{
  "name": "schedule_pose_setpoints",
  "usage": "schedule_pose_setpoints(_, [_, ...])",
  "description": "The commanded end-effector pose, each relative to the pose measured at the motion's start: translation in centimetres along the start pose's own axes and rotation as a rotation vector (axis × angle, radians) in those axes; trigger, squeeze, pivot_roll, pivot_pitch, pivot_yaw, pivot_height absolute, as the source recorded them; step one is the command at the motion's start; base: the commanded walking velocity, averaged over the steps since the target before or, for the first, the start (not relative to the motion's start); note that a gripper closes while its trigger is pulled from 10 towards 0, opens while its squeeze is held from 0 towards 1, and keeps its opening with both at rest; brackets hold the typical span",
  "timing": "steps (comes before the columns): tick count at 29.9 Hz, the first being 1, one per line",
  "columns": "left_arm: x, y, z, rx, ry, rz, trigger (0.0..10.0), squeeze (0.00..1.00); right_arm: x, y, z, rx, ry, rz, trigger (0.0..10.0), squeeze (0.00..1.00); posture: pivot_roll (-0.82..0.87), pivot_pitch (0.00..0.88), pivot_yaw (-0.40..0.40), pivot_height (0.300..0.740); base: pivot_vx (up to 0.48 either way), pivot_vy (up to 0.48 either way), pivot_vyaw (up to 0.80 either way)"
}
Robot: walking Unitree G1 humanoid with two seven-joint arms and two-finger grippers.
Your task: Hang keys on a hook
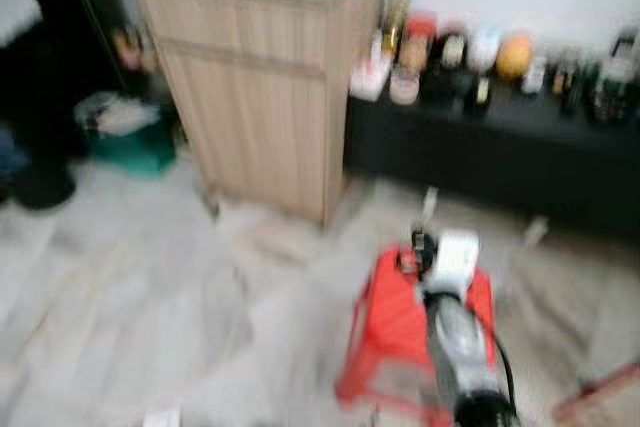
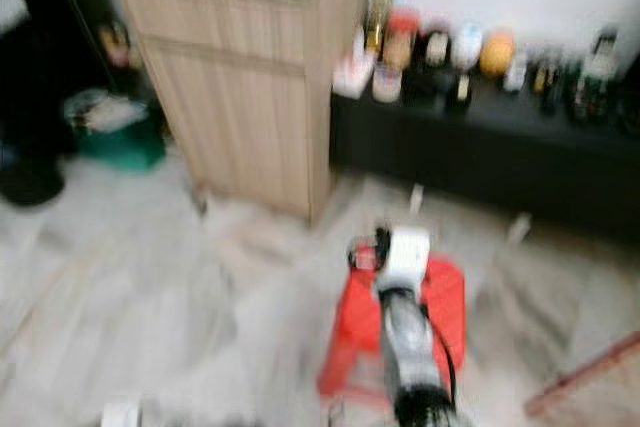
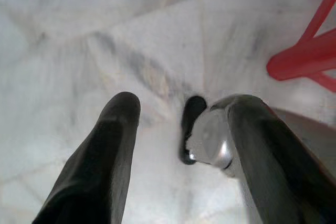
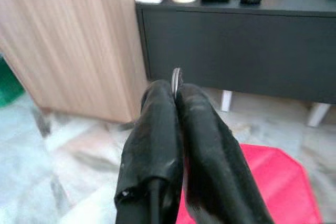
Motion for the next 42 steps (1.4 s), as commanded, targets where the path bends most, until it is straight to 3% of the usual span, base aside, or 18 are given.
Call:
schedule_pose_setpoints(1, [-0.37, -0.48, 0.15, -0.019, 0.01, 0.001, 10.0, 0.0, -0.43, 0.19, -0.14, 0.002, 0.002, -0.015, 10.0, 0.0, 0.09, 0.052, -0.049, 0.74, -0.326, 0.0, 0.0])
schedule_pose_setpoints(12, [-0.68, -0.62, 0.2, -0.027, 0.018, 0.013, 10.0, 0.0, -0.2, -0.09, -0.12, -0.013, -0.008, -0.013, 10.0, 0.0, 0.09, 0.053, -0.049, 0.74, -0.316, 0.0, -0.56])
schedule_pose_setpoints(18, [-0.84, -0.45, 0.18, -0.023, 0.02, 0.005, 10.0, 0.0, -0.31, -0.13, -0.12, -0.015, -0.009, -0.018, 10.0, 0.0, 0.09, 0.057, -0.048, 0.74, 0.0, 0.0, -0.74])
schedule_pose_setpoints(35, [-0.3, -0.08, 0.03, -0.008, 0.006, -0.022, 10.0, 0.0, -0.32, -0.02, -0.1, -0.009, -0.007, -0.003, 10.0, 0.0, 0.1, 0.059, -0.049, 0.74, 0.0, 0.0, 0.0])
schedule_pose_setpoints(42, [-0.18, 0.17, -0.04, 0.002, 0.005, -0.028, 10.0, 0.0, -0.45, -0.19, -0.11, -0.016, -0.001, 0.002, 10.0, 0.0, 0.1, 0.057, -0.05, 0.74, 0.0, -0.28, 0.0])
Point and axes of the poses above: a point about 5 cm out from each wrist's last joint towards the gripper, its own z axis pointing back from the gripper into the wrist, its own y axis along the axis of the wrist's last joint, x = y × z, the point moved 5 cm from there along -z, pointing out of the wrist towards the gripper, and after that the axes turned 4 degrees about z, right-handed, at the moved point
